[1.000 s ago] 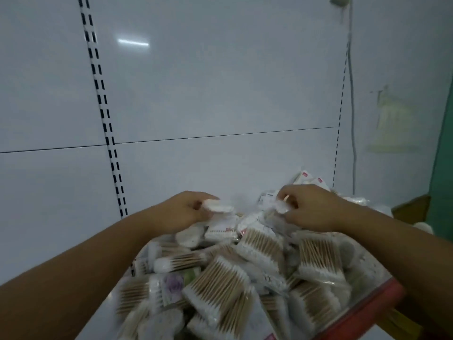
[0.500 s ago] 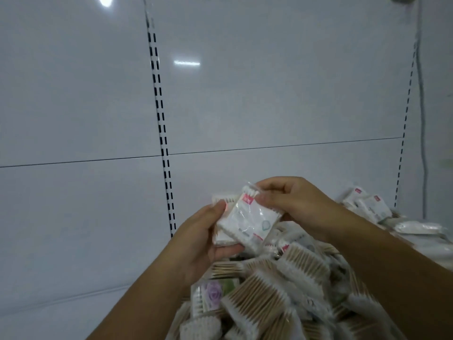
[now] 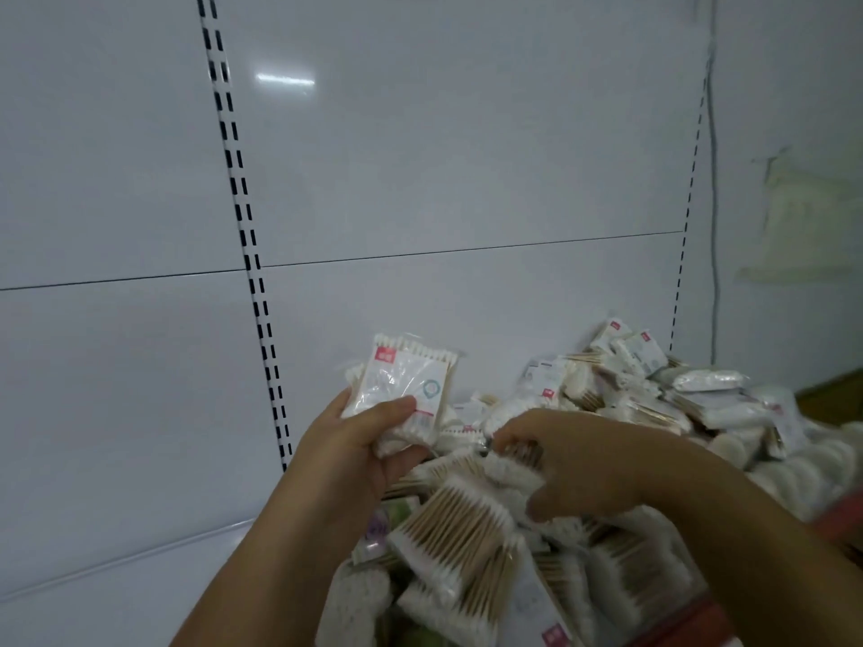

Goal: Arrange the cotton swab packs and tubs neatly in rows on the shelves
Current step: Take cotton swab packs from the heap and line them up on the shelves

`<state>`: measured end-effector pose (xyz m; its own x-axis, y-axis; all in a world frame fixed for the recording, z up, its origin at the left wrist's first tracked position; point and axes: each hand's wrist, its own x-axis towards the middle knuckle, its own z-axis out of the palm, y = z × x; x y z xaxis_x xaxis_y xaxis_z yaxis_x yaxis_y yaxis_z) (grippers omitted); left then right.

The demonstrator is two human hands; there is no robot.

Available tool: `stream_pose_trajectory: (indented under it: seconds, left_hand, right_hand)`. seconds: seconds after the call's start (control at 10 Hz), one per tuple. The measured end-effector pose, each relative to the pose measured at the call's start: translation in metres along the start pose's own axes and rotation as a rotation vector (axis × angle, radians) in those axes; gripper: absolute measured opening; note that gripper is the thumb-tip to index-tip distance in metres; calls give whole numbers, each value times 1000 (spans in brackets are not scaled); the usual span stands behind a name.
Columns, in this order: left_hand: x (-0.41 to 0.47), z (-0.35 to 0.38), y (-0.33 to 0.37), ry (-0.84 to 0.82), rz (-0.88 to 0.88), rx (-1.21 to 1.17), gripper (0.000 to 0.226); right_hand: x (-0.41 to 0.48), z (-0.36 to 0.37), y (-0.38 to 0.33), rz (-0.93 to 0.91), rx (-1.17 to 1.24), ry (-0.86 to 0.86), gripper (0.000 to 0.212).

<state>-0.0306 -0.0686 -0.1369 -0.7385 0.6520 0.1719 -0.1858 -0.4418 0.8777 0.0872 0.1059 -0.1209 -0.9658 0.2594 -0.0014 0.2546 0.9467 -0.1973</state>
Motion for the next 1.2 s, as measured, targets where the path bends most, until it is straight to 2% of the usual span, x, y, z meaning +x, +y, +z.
stream_pose_trajectory:
  seconds: [0.2,0.3,0.5,0.6,0.7,0.8,0.9,1.0,1.1,1.2]
  left_hand:
    - [1,-4,-8,0,-26,-6,55]
    - [1,-4,-8,17,-25,-37,56]
    - [-2,3,-5,136,-24,-101,54]
    - [-8,3,-3,199,-35,-160,40]
    - [-19,4,1,297,-37,-155,30]
    - [-25,5,-1,451,46,-163,24]
    - [-34,-2,4,586,107,-266,25]
    - [-64,-31,25,751,240,-306,26]
    - [-111,-69,55,843,358,-358,27]
    - [-171,-107,82,958,467,-324,28]
  right_hand:
    - [6,22,7,-26,14,274,51]
    - [8,22,10,-52,56,348,45]
    - [15,5,14,-76,487,571,21]
    - [17,-4,5,-64,1041,690,15]
    - [14,-11,-20,-169,1714,508,21]
    - [16,3,-63,-196,1830,426,24]
    - [20,23,-98,-186,1635,597,27]
    - [11,30,-133,-324,1444,695,43]
    - [-9,48,-186,-386,1454,528,44]
    - [-22,82,-246,-428,1523,326,28]
